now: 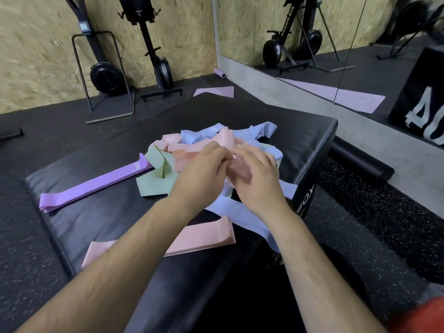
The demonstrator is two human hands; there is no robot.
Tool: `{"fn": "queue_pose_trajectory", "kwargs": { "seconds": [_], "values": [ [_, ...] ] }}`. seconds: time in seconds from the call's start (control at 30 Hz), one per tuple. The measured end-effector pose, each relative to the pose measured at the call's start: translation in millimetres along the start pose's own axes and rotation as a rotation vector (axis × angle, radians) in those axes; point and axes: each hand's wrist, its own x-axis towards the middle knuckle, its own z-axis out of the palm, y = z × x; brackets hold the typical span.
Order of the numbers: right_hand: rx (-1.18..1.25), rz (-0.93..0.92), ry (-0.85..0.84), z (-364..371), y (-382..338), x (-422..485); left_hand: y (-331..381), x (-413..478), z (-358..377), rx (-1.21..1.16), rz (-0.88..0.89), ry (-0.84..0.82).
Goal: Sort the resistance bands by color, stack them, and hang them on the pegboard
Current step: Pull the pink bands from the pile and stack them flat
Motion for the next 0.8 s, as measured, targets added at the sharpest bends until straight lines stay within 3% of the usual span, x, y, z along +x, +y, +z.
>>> {"fn": "queue_pose_trajectory", "kwargs": {
  "seconds": [0.17, 0.4, 0.6, 0.8],
  "values": [
    [0.201, 0.036, -0.108, -11.1, -64.4, 62.7, -4.1, 22.6, -65.1, 0.023, -0.024, 0.115],
    [0.271, -0.118, -0.11, -37.0, -136.5, 139.5, -5.0, 77.3, -143.4, -0.021, -0.024, 0.314],
    [0.212, -0.18, -0.112, -56.4, -175.2, 166.1, 14.3, 97.7, -181.0, -0.151, -0.067, 0.346],
    [0.411, -0.123, -0.245, -48.8, -186.7, 151.2, 14.8, 92.8, -197.2, -0.173, -0.106, 0.333]
  ]
}}
